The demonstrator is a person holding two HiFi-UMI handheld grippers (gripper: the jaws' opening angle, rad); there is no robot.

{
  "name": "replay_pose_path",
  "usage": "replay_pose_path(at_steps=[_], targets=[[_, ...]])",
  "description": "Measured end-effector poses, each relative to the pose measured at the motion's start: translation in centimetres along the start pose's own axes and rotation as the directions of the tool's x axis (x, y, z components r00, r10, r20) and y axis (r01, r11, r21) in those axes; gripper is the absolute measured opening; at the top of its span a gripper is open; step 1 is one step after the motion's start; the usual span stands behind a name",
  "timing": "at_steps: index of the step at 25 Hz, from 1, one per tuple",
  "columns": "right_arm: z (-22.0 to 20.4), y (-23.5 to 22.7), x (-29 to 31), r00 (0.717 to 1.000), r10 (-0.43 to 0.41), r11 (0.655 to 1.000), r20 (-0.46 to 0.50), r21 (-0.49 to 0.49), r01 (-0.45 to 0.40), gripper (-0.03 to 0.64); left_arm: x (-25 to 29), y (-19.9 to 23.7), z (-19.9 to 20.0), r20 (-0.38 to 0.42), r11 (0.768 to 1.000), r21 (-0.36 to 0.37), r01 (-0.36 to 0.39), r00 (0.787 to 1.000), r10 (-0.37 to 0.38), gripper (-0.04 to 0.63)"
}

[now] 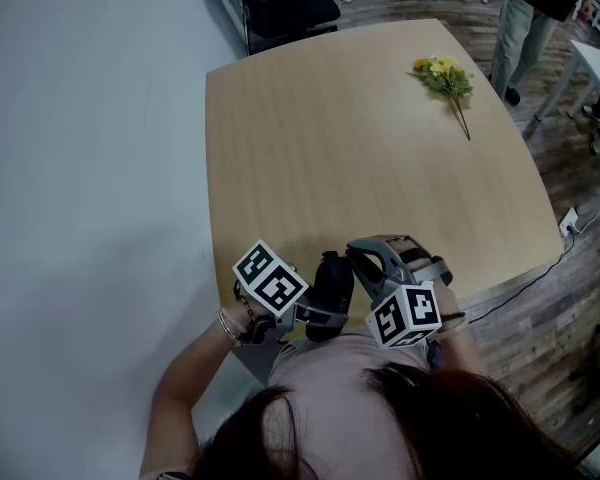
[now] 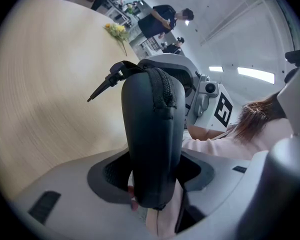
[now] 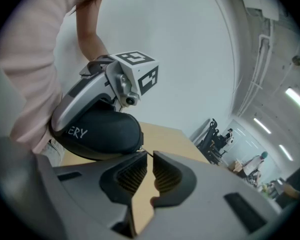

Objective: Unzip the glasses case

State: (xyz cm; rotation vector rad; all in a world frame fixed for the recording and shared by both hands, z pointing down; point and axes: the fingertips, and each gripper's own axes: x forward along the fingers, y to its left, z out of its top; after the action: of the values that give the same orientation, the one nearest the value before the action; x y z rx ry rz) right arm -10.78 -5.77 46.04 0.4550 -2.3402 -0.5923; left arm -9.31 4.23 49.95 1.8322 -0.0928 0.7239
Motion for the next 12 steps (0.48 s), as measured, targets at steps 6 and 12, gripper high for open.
replay_pose_path(at_steps=[6, 12], targets=[[-0.11, -0.31, -0.13, 1.000, -0.004, 0.999, -0.011, -0.047, 0.003, 0.037, 0.49, 0.03, 0.00, -0.028, 1.000, -0.001, 0.011, 1.000, -0.011, 0.247], [0.08, -0.47, -0.28, 1.000, -0.012, 0.996, -0.017, -0.089, 0.010, 0.035, 0.77, -0.08, -0.04, -0.046, 1.000, -0.006, 0.017, 0.999, -0.017, 0.247]])
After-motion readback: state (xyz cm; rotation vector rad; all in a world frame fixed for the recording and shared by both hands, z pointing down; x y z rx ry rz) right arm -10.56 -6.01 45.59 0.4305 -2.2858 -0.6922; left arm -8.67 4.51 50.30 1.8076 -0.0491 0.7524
